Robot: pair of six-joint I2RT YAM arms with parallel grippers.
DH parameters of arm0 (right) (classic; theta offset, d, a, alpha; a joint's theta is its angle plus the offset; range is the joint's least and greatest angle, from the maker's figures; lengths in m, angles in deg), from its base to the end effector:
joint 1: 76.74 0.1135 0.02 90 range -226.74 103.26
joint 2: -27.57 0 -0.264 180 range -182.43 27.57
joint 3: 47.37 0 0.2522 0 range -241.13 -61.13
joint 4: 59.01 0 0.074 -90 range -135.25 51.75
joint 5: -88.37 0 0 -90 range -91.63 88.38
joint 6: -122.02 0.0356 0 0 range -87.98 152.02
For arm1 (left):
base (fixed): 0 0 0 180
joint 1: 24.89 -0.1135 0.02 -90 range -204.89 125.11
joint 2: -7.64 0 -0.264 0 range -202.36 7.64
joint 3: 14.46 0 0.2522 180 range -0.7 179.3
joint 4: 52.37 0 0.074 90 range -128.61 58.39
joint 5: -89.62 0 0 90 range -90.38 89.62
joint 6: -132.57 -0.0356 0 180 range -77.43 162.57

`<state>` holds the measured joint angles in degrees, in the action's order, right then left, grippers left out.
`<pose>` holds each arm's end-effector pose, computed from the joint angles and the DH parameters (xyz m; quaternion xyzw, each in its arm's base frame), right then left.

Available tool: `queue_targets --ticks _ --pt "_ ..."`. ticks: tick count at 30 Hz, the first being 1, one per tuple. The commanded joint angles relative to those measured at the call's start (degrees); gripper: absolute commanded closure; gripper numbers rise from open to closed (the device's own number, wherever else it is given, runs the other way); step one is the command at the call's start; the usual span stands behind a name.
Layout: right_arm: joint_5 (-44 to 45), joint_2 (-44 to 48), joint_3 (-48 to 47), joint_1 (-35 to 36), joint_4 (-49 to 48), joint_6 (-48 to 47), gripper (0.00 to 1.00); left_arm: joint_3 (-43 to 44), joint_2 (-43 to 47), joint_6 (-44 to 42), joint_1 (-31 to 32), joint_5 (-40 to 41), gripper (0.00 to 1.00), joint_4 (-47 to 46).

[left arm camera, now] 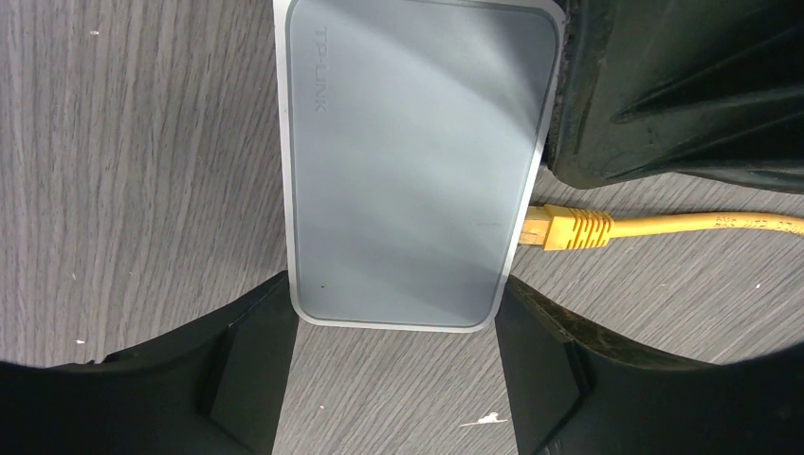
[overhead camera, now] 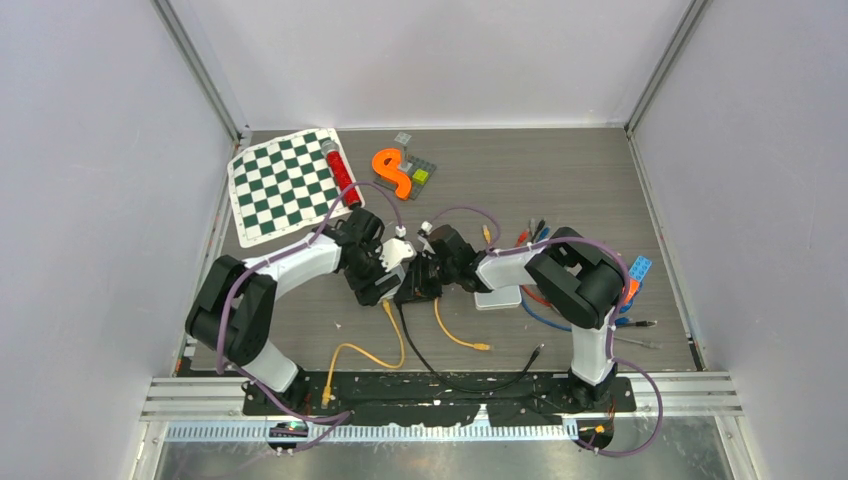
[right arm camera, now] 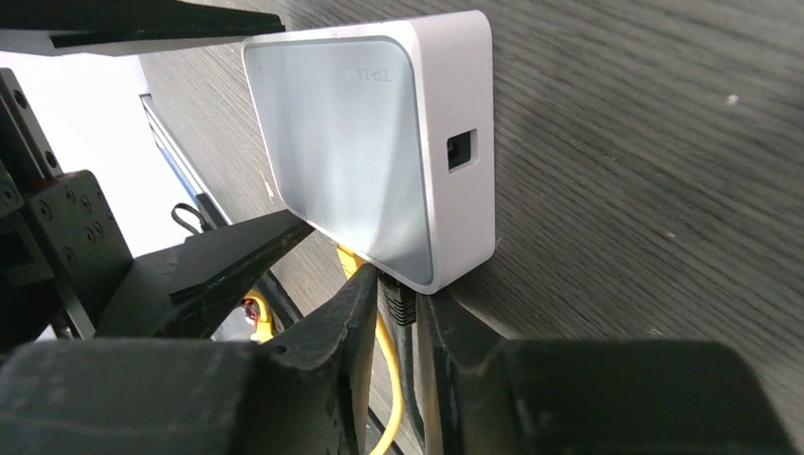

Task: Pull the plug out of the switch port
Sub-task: Pull the connector from the switch port.

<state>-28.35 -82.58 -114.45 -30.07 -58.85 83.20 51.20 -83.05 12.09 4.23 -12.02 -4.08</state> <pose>0.2438 0.2818 0.1167 -0.0565 0.8959 0.4305 0.0938 0.2437 -0.1440 0.1665 0.5019 0.8469 -0.0986 0.1455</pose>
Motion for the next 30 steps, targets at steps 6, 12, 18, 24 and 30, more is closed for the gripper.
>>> queue_targets --ticks 6,12,18,24,30 --pt "1.84 -1.14 0.42 -0.26 -4.45 5.85 0.67 -1.09 1.79 0.78 0.49 -5.99 0.66 -3.81" --pt "3.12 -1.99 -0.05 -0.25 -2.39 4.56 0.78 -1.27 2.23 0.38 0.49 -6.78 0.67 -3.30" --pt "2.20 -1.92 -0.68 -0.20 -0.58 2.66 0.94 -1.13 2.71 0.66 0.52 -6.86 0.67 -3.60" --pt "-0.11 -0.20 -0.50 0.39 0.25 -0.21 0.95 -1.26 2.85 1.62 0.49 -5.88 0.68 -4.97" --pt "-2.16 1.51 1.20 1.48 -0.12 -1.16 0.95 -1.16 2.45 2.00 0.49 -4.74 0.69 -5.17"
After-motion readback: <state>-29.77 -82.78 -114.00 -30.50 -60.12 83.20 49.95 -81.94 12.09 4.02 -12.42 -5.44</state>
